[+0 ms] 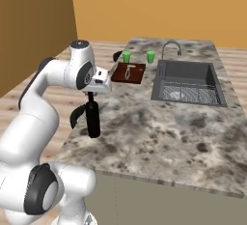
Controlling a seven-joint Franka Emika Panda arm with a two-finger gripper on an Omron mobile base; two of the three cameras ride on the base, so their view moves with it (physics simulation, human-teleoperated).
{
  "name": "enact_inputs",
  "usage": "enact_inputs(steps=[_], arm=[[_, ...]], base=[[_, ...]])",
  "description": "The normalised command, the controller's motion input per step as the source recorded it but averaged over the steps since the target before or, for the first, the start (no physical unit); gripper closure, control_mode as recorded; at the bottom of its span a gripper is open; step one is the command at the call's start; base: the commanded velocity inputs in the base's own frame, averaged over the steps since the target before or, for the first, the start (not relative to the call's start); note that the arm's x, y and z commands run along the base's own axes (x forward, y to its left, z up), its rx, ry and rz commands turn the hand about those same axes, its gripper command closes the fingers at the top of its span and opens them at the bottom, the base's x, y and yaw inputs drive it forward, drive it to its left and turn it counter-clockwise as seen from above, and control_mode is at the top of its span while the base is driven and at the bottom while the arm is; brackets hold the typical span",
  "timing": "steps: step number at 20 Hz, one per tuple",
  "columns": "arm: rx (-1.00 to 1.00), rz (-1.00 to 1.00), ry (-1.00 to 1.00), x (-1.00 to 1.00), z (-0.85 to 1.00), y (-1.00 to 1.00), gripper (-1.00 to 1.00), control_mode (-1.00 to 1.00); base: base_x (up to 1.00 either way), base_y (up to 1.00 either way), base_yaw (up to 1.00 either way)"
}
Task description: Place the drinks on the dining counter in a tight cluster.
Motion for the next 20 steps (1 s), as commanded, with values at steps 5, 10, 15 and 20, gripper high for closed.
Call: enact_inputs(steps=[5,10,15,20], arm=[[0.0,0.0,0.0,0.0,-0.17,0.0,1.0,-1.0],[0.0,0.0,0.0,0.47,0.0,0.0,1.0,-1.0],[0.0,-0.01,0.0,0.6,0.0,0.0,1.0,-1.0],[0.0,0.0,0.0,0.23,0.0,0.0,1.0,-1.0]], base=[[0.0,0.0,0.0],[0.0,0.0,0.0],[0.0,0.0,0.0],[0.0,0.0,0.0]])
